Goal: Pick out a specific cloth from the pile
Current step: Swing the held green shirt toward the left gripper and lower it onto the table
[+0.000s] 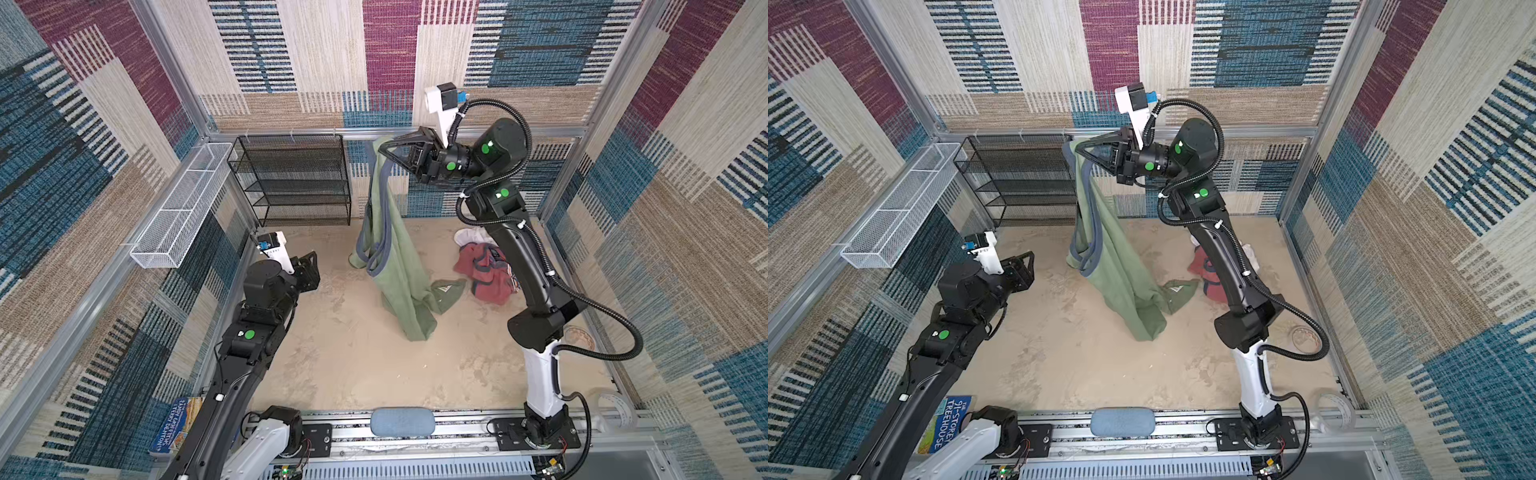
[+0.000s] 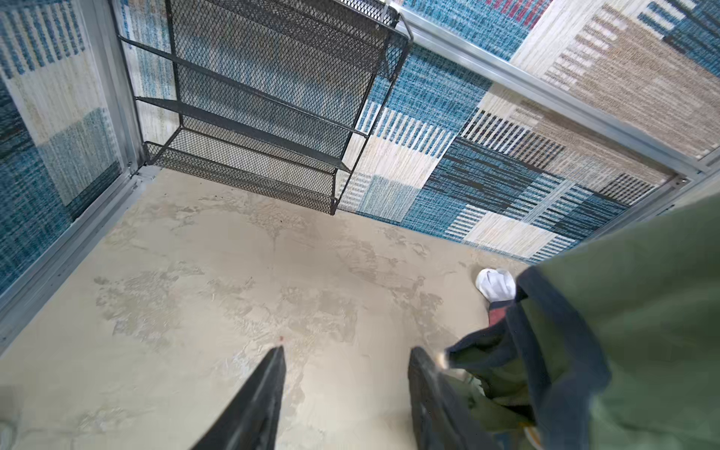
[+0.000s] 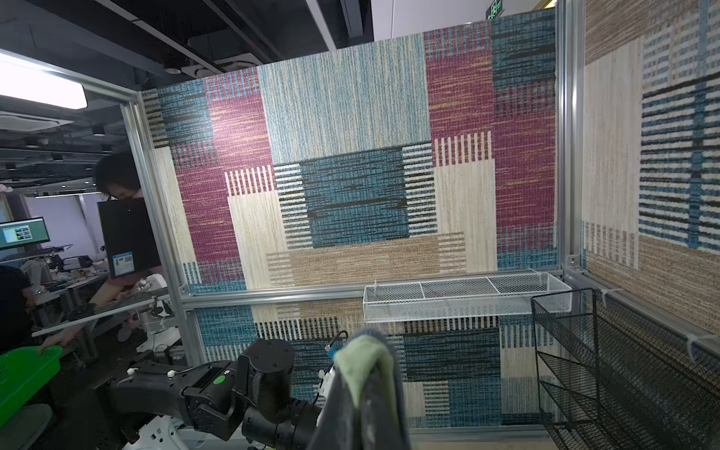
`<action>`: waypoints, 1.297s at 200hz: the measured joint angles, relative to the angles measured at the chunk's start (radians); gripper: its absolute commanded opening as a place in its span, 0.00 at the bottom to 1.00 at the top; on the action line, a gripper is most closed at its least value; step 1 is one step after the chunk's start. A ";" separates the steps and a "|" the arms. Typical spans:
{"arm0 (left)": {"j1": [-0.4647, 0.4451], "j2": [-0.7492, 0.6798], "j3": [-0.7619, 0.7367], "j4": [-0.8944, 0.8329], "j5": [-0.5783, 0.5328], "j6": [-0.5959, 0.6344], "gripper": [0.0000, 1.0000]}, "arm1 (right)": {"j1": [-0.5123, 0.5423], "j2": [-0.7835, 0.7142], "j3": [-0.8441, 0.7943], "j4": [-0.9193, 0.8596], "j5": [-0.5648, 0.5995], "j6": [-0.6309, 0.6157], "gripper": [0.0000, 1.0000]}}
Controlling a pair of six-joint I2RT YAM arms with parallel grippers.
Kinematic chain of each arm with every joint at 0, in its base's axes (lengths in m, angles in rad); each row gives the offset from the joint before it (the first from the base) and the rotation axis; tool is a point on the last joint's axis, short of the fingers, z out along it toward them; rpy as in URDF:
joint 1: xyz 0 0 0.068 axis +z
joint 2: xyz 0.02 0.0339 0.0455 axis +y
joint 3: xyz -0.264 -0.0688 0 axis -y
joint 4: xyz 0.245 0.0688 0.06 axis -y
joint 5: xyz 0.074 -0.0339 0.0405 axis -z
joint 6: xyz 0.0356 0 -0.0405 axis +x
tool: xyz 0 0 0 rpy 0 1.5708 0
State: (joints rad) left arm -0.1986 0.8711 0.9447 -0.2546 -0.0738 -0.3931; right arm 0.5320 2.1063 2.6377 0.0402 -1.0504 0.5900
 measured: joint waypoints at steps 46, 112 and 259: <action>0.000 -0.046 0.024 -0.058 -0.025 -0.003 0.53 | 0.065 0.095 0.010 0.063 0.022 -0.001 0.00; 0.000 -0.076 0.062 -0.134 -0.031 -0.005 0.52 | 0.135 0.209 0.041 0.212 0.083 0.000 0.00; 0.000 -0.039 0.042 -0.159 -0.020 0.000 0.52 | 0.190 0.378 -0.283 0.163 0.293 -0.077 0.22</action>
State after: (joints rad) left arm -0.1986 0.8318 0.9863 -0.4137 -0.0937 -0.3927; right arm 0.7223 2.4847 2.3550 0.2028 -0.7574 0.5133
